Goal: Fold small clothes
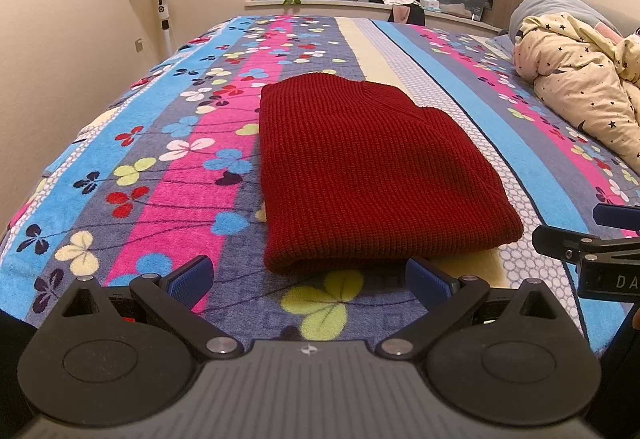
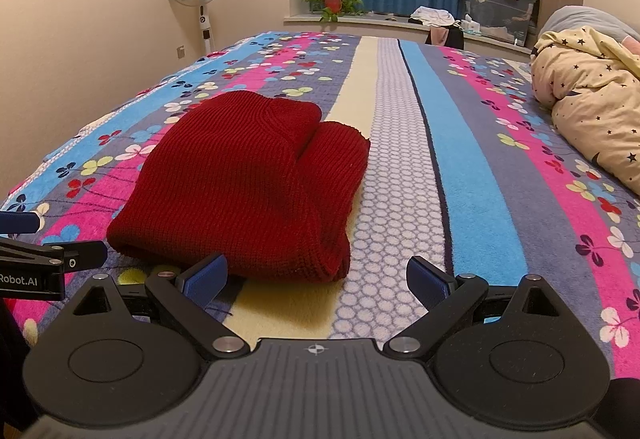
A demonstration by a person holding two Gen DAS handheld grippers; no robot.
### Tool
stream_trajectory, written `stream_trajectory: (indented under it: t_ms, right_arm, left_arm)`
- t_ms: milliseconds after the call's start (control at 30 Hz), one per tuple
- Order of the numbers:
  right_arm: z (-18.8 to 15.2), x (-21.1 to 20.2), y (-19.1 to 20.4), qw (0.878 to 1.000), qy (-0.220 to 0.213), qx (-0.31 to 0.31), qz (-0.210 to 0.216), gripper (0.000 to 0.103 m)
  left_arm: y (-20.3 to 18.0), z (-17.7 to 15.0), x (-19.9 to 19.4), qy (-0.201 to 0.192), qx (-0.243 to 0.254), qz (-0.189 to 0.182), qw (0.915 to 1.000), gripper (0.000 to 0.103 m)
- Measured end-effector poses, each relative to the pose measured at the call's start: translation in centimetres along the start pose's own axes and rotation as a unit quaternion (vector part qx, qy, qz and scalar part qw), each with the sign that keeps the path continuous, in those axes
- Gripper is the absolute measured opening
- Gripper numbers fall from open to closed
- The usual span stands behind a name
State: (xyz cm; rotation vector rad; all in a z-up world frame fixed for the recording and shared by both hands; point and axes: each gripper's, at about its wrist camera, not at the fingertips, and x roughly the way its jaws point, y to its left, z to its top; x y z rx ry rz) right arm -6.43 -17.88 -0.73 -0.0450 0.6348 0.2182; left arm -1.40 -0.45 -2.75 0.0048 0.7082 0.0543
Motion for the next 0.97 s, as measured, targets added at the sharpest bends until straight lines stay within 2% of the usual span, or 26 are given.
stream_trajectory:
  t_ms: [967]
  right_arm:
    - [-0.52, 0.31, -0.07, 1.000, 0.005, 0.000, 0.002, 0.096]
  left_arm:
    - [0.51, -0.17, 0.30, -0.008, 0.018, -0.015, 0.9997, 0.102]
